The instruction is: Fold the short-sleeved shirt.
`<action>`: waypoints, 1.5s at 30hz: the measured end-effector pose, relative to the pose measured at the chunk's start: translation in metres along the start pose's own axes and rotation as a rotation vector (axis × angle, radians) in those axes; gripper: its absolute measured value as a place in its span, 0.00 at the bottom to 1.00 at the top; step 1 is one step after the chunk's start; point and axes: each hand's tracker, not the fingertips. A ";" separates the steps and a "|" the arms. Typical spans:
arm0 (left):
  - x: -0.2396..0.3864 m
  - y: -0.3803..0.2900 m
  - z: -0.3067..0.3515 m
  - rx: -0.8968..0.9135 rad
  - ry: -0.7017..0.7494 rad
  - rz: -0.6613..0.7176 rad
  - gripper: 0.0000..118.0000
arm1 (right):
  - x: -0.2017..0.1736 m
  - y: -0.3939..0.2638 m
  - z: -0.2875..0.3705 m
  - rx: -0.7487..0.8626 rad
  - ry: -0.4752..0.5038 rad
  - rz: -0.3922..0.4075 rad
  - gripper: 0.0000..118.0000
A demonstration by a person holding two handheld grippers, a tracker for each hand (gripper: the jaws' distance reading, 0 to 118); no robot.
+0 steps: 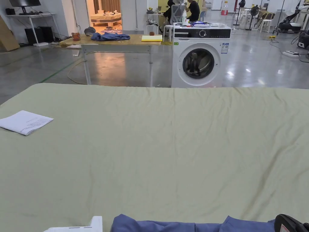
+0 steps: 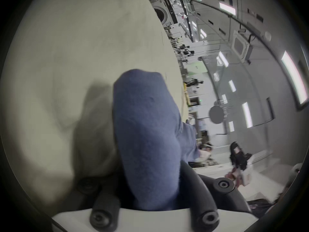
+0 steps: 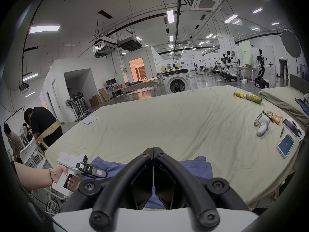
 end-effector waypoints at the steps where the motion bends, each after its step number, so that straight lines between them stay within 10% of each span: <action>1: 0.014 -0.001 0.007 0.006 0.045 -0.050 0.02 | 0.000 0.000 0.000 0.000 0.009 -0.002 0.00; 11: 0.068 -0.003 0.122 0.222 0.875 -0.340 0.02 | 0.011 -0.007 0.003 0.032 0.060 -0.016 0.00; 20: 0.157 -0.012 0.027 0.090 0.300 -0.241 0.05 | 0.030 -0.012 0.016 0.045 0.027 -0.061 0.00; 24: 0.166 -0.008 -0.051 -0.007 0.108 -0.190 0.66 | 0.034 -0.013 0.021 0.041 0.004 -0.084 0.00; 31: 0.184 -0.022 -0.047 0.080 0.068 -0.363 0.72 | 0.042 -0.012 0.030 0.050 -0.019 -0.080 0.00; 36: 0.178 -0.026 -0.020 0.156 0.297 -0.496 0.50 | 0.052 -0.013 0.028 0.047 -0.034 -0.097 0.00; 38: 0.176 -0.031 -0.026 0.164 0.369 -0.564 0.06 | 0.053 -0.014 0.028 0.048 -0.040 -0.104 0.00; 45: 0.175 -0.047 -0.087 -0.010 0.310 -0.587 0.01 | 0.053 -0.012 0.030 0.046 -0.048 -0.102 0.00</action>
